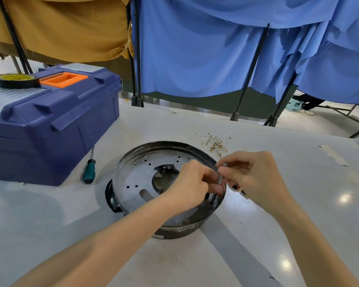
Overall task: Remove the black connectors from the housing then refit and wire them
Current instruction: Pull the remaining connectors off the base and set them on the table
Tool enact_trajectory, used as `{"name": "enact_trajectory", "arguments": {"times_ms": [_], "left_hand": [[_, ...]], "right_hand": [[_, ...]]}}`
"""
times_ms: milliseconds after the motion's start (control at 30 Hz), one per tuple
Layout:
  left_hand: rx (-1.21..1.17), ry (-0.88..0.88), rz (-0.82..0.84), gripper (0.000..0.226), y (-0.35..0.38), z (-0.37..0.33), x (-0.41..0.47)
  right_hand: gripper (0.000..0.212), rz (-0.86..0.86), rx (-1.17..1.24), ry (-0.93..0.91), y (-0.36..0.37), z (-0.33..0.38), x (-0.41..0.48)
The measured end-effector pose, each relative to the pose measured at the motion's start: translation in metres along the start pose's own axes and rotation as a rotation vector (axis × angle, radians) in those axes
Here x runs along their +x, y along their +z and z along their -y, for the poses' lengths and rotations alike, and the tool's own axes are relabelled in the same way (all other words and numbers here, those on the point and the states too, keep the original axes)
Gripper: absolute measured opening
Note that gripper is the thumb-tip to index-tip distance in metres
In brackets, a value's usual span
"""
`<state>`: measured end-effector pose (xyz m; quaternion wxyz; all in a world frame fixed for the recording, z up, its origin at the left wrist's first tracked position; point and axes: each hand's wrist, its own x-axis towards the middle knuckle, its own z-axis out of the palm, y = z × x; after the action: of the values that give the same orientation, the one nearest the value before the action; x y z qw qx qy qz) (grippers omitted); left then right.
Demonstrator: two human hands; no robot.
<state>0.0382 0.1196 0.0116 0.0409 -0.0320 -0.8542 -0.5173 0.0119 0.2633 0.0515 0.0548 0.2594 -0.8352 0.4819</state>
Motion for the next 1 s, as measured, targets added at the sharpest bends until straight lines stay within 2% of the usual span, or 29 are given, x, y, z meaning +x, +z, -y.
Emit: {"name": "enact_trajectory", "arguments": {"times_ms": [67,233,300,367,500,567,633,767,833,900,1000], "left_hand": [[-0.006,0.003,0.017,0.012,0.000,0.000,0.000],[-0.053,0.010,0.031,0.018,-0.003,0.003,-0.003],[-0.007,0.022,0.006,0.019,0.000,0.002,-0.003],[0.013,0.016,0.001,0.015,0.001,-0.001,-0.002],[-0.004,-0.015,0.014,0.013,0.000,0.001,0.000],[0.015,-0.013,0.026,0.017,0.000,0.003,0.000],[0.013,-0.014,0.039,0.020,-0.001,0.004,0.000],[-0.009,0.006,0.075,0.027,-0.006,0.004,0.001],[-0.001,0.013,0.094,0.019,-0.007,0.004,0.002],[-0.006,0.014,0.107,0.010,-0.009,0.004,0.002],[-0.016,-0.005,0.093,0.011,-0.010,0.005,0.002]], "right_hand": [[0.020,-0.027,0.020,0.009,0.003,-0.001,0.001],[0.024,-0.374,-0.048,0.108,0.033,-0.010,-0.009],[0.024,-0.451,-0.093,0.094,0.040,-0.010,-0.014],[0.025,-0.415,-0.117,0.083,0.037,-0.009,-0.014],[0.015,-0.008,0.014,0.018,0.005,-0.003,0.000],[0.015,0.094,0.074,0.000,-0.003,-0.001,0.004],[0.023,0.054,0.092,0.024,0.003,-0.002,0.004],[0.028,-0.247,0.080,0.082,0.026,-0.014,-0.004],[0.030,-0.361,0.066,0.090,0.035,-0.016,-0.011],[0.029,-0.348,0.040,0.044,0.039,-0.014,-0.015],[0.016,-0.126,0.002,-0.014,0.027,-0.012,-0.007]]}}
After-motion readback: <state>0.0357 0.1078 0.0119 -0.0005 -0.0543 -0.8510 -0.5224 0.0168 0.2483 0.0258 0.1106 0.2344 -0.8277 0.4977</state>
